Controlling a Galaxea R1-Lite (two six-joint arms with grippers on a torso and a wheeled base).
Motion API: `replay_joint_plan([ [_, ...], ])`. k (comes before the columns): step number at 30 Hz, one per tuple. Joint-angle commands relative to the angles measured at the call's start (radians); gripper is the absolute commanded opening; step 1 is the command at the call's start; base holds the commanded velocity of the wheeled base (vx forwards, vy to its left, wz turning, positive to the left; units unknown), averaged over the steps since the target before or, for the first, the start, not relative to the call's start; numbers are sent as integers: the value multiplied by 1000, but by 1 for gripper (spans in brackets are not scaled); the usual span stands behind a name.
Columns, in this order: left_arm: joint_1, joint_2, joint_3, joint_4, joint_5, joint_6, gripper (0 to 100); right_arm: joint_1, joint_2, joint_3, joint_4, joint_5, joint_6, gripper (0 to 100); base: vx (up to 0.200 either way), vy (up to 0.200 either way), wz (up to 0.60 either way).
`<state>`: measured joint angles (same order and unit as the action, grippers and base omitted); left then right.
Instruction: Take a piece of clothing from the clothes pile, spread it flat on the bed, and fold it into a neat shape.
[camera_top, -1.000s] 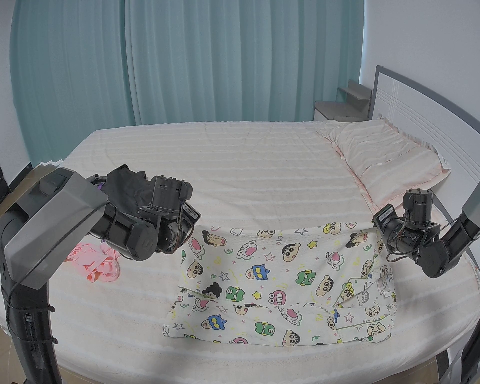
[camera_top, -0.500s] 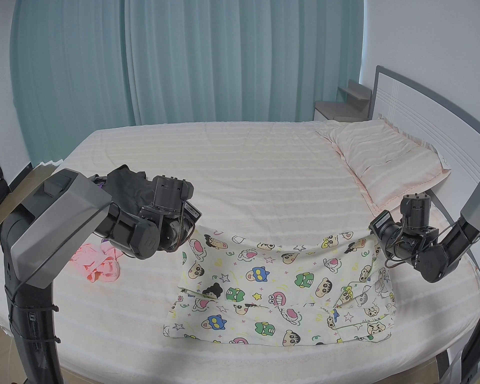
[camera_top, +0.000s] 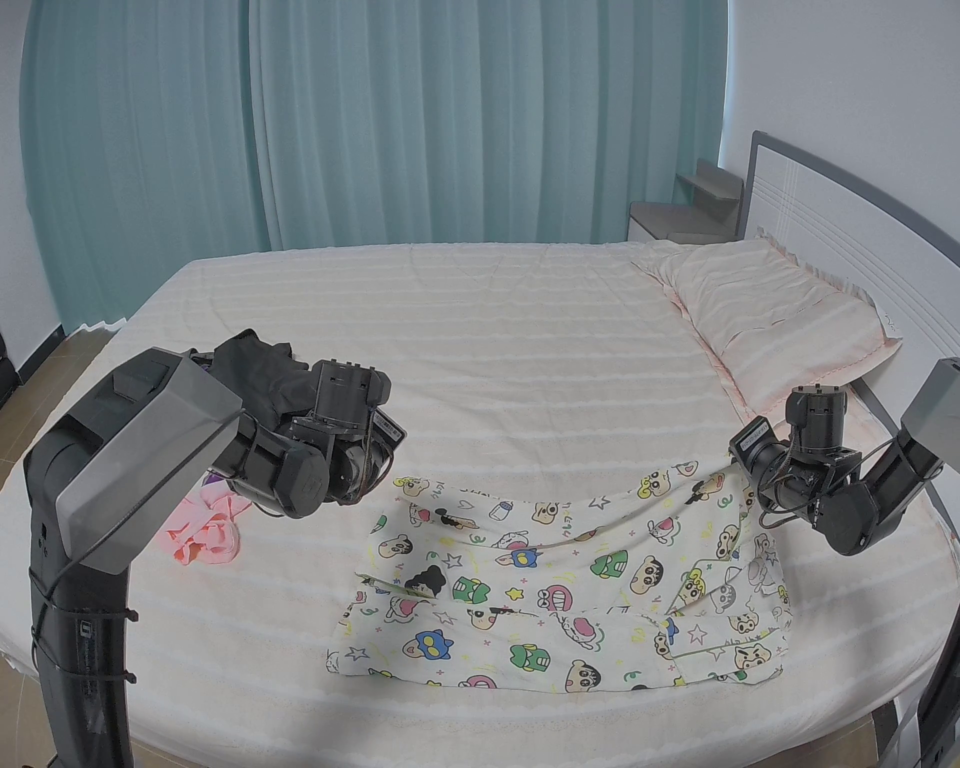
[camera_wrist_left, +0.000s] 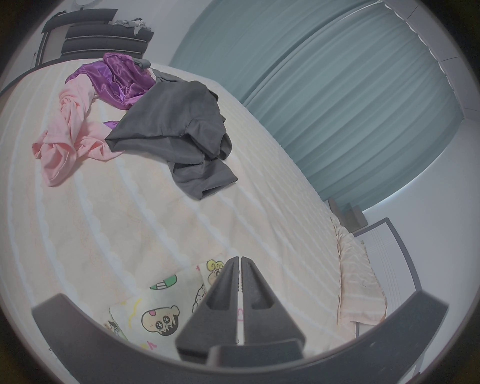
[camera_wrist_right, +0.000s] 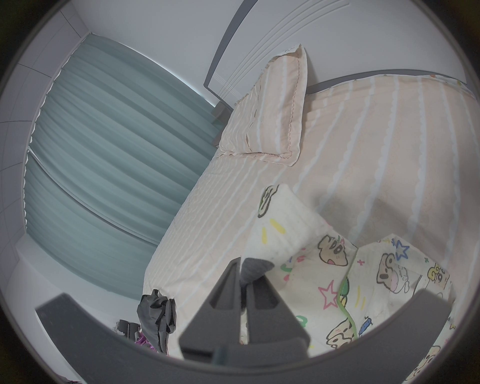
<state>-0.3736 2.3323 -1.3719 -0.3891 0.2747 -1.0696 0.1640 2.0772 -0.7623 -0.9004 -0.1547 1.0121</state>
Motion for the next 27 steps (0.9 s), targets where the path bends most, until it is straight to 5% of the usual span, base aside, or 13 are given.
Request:
replay_joint_plan([
  [1,4,10,25,9,-118,0,0,-1,12,6,0,0,0,0,0,0,0],
  [3,13,12,25,7,-178,2,0,0,12,17,-3,0,0,0,0,0,0],
  [4,19,15,20,3,-196,2,100,3,11,24,-5,0,0,0,0,0,0],
  [10,22,25,42,12,-295,-1,100,0,-45,87,-9,18,0,0,0,0,0],
  [27,-14,53,54,12,-316,-4,100,-18,-259,307,-49,96,-1,0,0,0,0],
])
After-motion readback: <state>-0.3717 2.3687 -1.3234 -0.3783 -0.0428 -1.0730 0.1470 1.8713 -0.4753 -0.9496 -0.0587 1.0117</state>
